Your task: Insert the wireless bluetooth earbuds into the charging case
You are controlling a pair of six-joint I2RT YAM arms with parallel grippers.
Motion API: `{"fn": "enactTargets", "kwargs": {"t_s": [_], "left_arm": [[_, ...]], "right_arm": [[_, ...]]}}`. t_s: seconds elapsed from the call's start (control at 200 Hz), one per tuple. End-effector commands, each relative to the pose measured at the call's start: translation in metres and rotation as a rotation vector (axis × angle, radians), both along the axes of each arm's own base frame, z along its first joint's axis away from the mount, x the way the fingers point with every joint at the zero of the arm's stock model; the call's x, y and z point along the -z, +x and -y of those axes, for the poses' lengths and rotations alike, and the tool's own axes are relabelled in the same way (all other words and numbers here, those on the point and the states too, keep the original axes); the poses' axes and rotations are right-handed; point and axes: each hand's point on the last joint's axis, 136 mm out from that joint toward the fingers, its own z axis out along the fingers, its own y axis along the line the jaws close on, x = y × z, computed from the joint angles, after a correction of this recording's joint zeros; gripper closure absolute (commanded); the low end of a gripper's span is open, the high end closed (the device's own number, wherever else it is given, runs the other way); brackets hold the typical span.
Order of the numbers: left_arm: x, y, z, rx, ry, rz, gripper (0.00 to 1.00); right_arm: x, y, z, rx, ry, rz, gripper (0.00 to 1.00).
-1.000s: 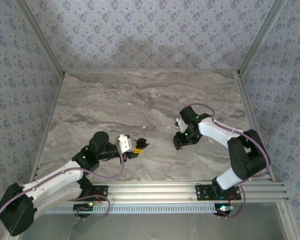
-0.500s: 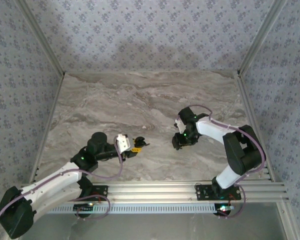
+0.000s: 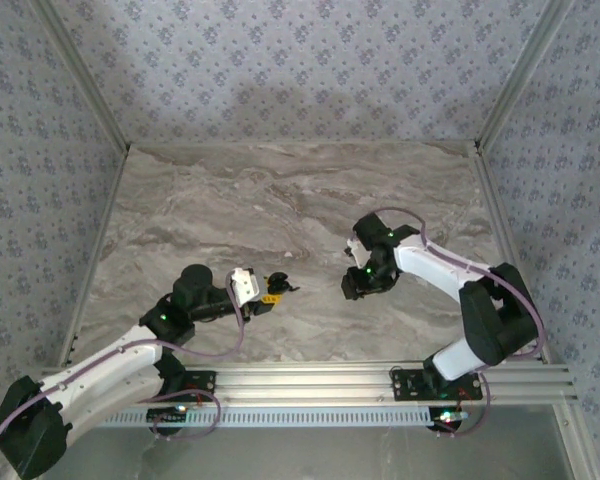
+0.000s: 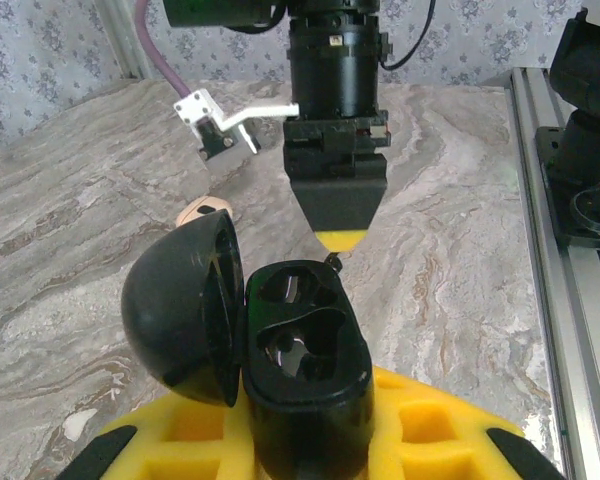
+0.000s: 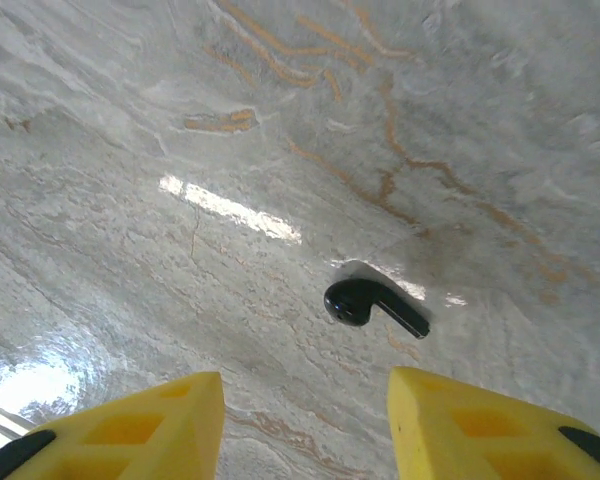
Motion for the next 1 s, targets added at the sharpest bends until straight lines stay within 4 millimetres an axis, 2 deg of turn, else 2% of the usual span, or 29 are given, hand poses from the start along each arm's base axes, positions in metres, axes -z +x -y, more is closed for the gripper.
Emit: {"fn": "enactTargets", "kwargs": {"t_s": [0.0,0.275,0.52,0.715,0.994], "left_arm": [[-0.004,0.0,-0.002,-0.005,-0.012,0.011,0.85],[-0.006,0.0,-0.003,-0.009,-0.014,0.015,0.85],[-0.006,0.002,-0.004,-0.015,-0.012,0.017,0.85],[-0.005,0.002,-0.004,-0.018,-0.009,0.011,0.85],[-0.006,0.001,-0.004,-0.018,-0.011,0.011,0.85]], "right_arm": [[-0.006,0.002,0.013,0.006,-0.07,0.005,0.49],[0.018,0.015,0.0,-0.038,-0.042,-0.031,0.49],[0.033,0.008,0.003,-0.052,-0.075,-0.073,0.49],[0.038,-0.001,0.011,-0.053,-0.119,-0.089,0.5],[0.03,-0.016,0.003,-0.054,-0.082,-0.116,0.53]]}}
